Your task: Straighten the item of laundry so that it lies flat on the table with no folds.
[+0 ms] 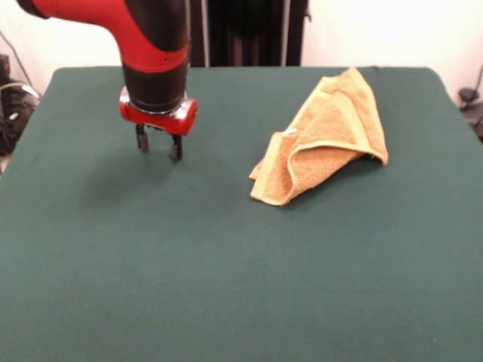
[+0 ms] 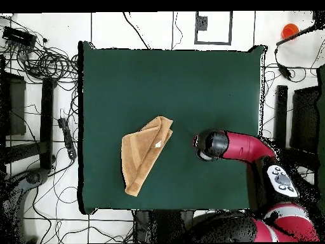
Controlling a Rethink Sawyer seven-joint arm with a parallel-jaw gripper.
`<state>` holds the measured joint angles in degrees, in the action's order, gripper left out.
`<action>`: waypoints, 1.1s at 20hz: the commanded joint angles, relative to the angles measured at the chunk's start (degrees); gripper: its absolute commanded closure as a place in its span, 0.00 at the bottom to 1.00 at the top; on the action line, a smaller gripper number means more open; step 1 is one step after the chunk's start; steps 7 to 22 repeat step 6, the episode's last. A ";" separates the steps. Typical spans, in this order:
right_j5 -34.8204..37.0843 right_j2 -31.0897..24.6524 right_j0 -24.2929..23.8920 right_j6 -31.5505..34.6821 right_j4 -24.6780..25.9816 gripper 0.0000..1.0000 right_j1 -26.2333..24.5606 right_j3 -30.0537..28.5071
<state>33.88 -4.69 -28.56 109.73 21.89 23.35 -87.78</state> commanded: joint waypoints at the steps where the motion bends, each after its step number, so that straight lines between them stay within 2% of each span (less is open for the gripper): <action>1: -6.01 -5.64 -5.74 -9.84 5.69 0.00 6.57 -4.93; 3: -5.43 -6.42 -8.40 -10.69 6.35 0.00 5.49 -3.76; 5: -9.19 -7.12 -11.45 -9.44 7.18 0.00 18.87 -20.96; 6: -9.10 -7.54 -12.51 -9.63 7.57 0.00 19.18 -21.31; 22: -9.10 -7.54 -12.51 -9.63 7.57 0.00 19.18 -21.31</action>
